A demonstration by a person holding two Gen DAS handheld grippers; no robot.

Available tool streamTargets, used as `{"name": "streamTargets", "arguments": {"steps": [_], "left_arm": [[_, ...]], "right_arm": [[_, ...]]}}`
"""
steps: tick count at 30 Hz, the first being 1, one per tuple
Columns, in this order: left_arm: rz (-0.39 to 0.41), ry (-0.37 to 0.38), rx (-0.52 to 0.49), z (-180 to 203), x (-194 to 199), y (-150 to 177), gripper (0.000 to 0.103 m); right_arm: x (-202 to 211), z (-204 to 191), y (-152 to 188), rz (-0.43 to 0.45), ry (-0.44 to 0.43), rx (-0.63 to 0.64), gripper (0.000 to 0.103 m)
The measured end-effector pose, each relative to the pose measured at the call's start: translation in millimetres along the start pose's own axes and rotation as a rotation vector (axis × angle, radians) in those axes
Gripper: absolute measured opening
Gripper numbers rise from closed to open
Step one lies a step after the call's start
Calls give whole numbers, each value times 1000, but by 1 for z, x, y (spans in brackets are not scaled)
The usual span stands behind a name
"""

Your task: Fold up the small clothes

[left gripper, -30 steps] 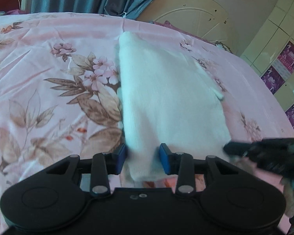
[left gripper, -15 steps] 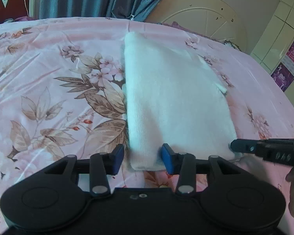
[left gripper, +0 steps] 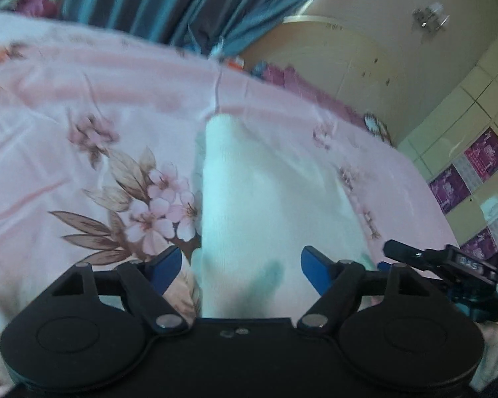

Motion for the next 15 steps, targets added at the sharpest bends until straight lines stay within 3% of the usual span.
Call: {"name": "streamTargets", "arguments": {"steps": [5, 10, 13, 15], "left_arm": [[-63, 5, 41, -9, -25, 7, 77], [-69, 65, 157, -18, -38, -1, 71], [-79, 93, 209, -20, -47, -3, 67], [-87, 80, 185, -16, -50, -5, 62]], "right_arm": [[-25, 20, 6, -122, -50, -100, 64], [-34, 23, 4, -131, -113, -151, 64], [-43, 16, 5, -153, -133, -122, 64], [-48, 7, 6, -160, -121, -77, 64]]}}
Point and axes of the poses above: each gripper's, at about its wrist camera, not at the fingertips, and x roughly against the way its jaws point, z to its right, y to its underside, the point moved 5 cm from there along -x, roughly the way its jaws point, and after that the axes turned 9 degrees about z, right-handed, at the moved point
